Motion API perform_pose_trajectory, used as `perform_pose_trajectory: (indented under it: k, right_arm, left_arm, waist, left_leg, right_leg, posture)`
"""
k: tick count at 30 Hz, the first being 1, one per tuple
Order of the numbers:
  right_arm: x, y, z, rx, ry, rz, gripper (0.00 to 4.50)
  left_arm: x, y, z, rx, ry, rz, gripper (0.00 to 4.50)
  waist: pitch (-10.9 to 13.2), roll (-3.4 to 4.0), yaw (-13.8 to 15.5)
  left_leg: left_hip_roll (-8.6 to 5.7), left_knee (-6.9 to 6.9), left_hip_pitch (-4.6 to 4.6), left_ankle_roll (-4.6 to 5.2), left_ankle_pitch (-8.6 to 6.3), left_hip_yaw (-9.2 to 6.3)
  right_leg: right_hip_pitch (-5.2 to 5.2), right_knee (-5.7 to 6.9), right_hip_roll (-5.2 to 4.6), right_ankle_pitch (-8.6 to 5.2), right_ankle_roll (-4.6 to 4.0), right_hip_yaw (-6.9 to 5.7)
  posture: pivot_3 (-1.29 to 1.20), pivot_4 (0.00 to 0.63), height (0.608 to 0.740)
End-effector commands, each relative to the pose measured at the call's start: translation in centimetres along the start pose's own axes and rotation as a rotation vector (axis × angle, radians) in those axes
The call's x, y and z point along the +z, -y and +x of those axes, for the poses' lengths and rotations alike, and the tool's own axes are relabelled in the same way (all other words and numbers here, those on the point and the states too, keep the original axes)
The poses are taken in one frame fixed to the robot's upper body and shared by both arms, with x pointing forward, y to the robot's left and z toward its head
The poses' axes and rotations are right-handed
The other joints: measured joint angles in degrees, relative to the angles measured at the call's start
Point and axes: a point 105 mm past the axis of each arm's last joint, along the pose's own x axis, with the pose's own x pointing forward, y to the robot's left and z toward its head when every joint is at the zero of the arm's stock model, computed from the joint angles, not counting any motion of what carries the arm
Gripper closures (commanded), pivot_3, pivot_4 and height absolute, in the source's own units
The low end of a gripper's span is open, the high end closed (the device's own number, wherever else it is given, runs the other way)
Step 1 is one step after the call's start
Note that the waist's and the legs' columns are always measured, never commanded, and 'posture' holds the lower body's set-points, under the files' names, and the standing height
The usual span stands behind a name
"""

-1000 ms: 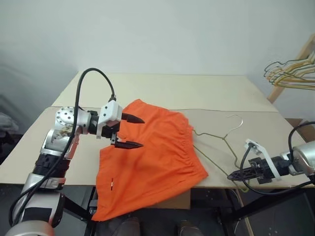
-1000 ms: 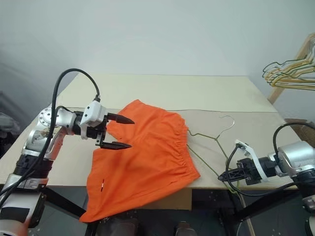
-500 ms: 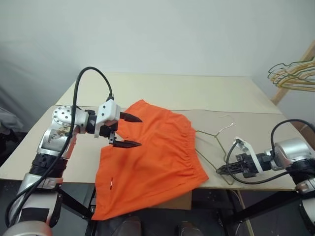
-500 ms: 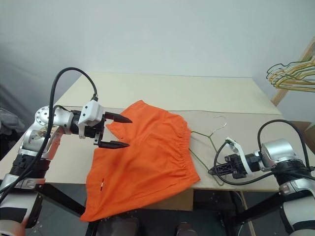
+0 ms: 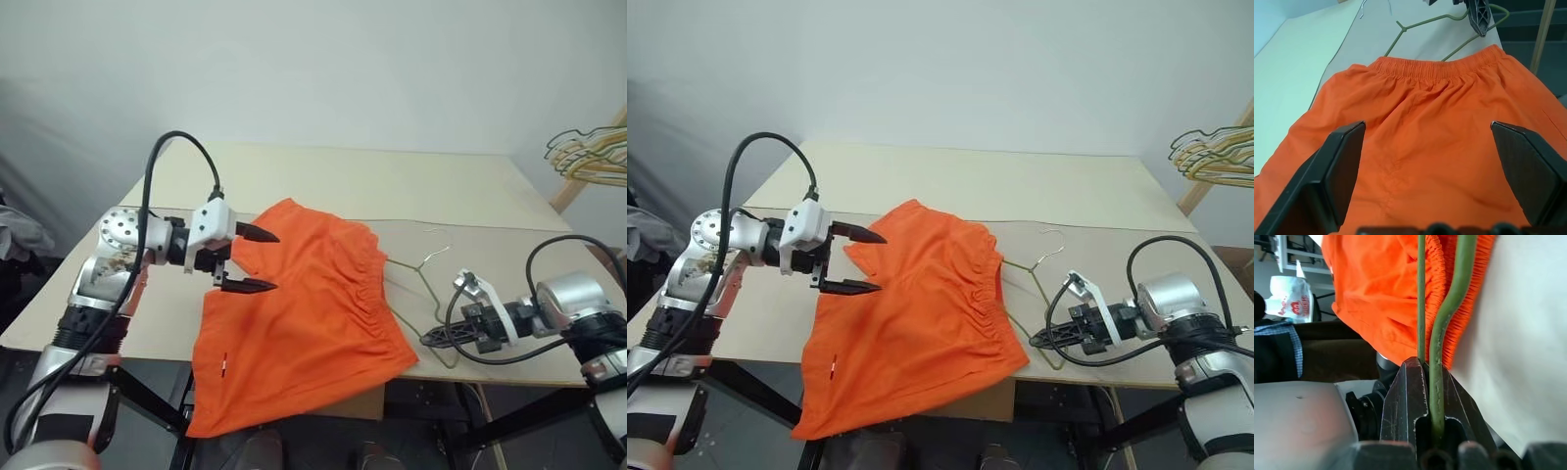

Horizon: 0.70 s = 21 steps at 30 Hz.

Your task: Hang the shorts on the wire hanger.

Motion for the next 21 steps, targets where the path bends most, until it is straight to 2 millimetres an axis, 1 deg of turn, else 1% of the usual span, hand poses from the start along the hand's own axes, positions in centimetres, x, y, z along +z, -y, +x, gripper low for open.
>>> perform_pose_trajectory:
  k: [1,5,8,13,15,18,21]
  right_arm:
    - [2.0,-0.7,-0.1,0.022,0.053,-0.047,4.5]
    - [4.2,0.2,0.5,-0.063,0.128,-0.069,4.5]
    - [5.0,0.0,-0.8,-0.128,0.165,-0.137,4.5]
    - [5.4,-2.4,-3.7,-0.237,0.158,-0.319,4.5]
    - [6.0,-3.3,-4.7,-0.329,0.156,-0.399,4.5]
    - [6.8,-4.9,-5.3,-0.44,0.128,-0.541,4.5]
    - [7.7,-6.5,-4.8,-0.546,0.075,-0.682,4.5]
  left_arm:
    - [0.8,-0.3,-0.2,0.021,0.008,0.052,0.06]
    - [1.0,-0.6,-0.1,0.027,0.011,0.059,0.06]
    - [1.0,-0.8,-0.3,0.04,0.008,0.061,0.06]
    - [0.9,-1.3,-0.6,0.055,0.0,0.066,0.06]
    - [1.1,-1.8,-0.6,0.061,0.0,0.082,0.06]
    - [1.7,-3.0,-0.4,0.068,0.001,0.117,0.06]
    - [2.6,-4.7,-0.4,0.084,-0.003,0.175,0.06]
  waist:
    - [0.0,0.0,-0.1]
    - [0.0,0.0,-0.4]
    - [0.0,0.01,-0.1]
    - [0.0,0.04,1.1]
    - [0.0,0.04,1.0]
    - [0.0,0.04,0.9]
    - [0.0,0.07,0.6]
  left_leg:
    - [0.01,0.0,0.02,0.0,0.0,0.01]
    - [0.07,-0.02,0.08,0.0,0.01,0.0]
    - [0.05,-0.02,0.0,-0.01,0.01,-0.02]
    - [0.01,-0.02,-0.37,-0.05,-0.02,0.0]
    - [0.03,-0.04,-0.41,-0.07,-0.03,0.0]
    - [0.06,-0.05,-0.45,-0.08,-0.04,0.01]
    - [0.06,-0.01,-0.67,-0.13,0.0,0.06]
  right_leg:
    - [-0.01,0.0,0.01,0.01,-0.01,0.0]
    - [-0.02,0.07,0.09,0.05,-0.06,0.0]
    - [-0.04,0.06,0.08,0.07,-0.04,-0.01]
    - [-0.34,0.01,0.0,0.23,0.21,-0.02]
    - [-0.41,0.01,0.01,0.2,0.18,-0.05]
    - [-0.54,0.03,0.03,0.16,0.18,-0.08]
    - [-0.84,0.06,0.03,0.12,0.01,-0.05]
  posture:
    - [0.27,0.0,0.74]
    - [0.27,0.0,0.74]
    - [0.27,0.0,0.74]
    - [0.23,0.0,0.74]
    - [0.22,0.0,0.74]
    - [0.19,0.0,0.74]
    - [0.17,0.0,0.74]
